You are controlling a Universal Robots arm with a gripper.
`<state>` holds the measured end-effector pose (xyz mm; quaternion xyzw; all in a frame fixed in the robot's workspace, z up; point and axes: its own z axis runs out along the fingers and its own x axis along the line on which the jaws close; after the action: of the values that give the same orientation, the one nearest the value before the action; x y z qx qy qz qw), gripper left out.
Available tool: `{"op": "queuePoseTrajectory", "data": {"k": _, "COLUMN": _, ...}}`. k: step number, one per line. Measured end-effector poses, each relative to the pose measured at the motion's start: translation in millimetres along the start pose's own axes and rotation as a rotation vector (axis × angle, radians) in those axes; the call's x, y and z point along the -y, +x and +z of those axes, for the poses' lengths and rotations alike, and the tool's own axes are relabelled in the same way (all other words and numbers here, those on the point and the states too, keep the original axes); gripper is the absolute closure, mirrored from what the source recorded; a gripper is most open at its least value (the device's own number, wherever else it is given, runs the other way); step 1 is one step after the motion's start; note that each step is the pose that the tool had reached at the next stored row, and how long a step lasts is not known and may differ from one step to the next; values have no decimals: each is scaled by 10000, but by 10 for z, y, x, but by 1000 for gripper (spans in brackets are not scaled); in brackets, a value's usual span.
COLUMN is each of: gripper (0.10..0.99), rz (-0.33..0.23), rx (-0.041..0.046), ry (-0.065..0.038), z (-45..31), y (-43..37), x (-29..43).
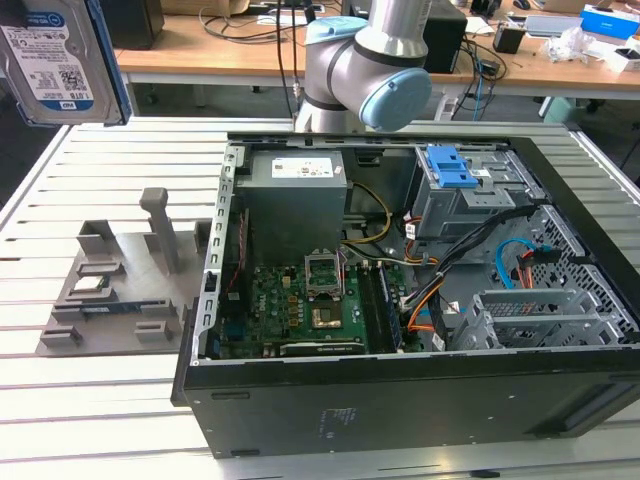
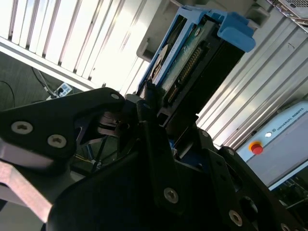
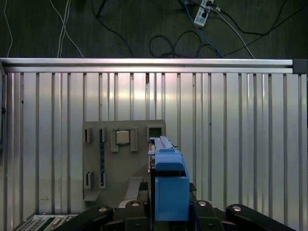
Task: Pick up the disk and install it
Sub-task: 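Pick up the disk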
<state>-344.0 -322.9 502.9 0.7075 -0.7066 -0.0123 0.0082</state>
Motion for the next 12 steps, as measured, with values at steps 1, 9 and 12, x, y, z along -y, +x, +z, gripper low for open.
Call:
{"op": "queuePoseTrajectory", "data": {"k": 1, "gripper": 722, "rz": 0, "rx": 0, "ry": -1, "z": -8, "y": 0, "x": 0}}
{"op": "queuePoseTrajectory", "data": {"k": 9, "gripper": 722, "rz": 0, "rx": 1, "ry": 0, "z": -103, "y": -1, "x": -3}}
{"op": "queuePoseTrajectory", "data": {"k": 12, "gripper": 722, "rz": 0, "rx": 0, "ry": 0, "z": -140, "y": -1, "x": -4}}
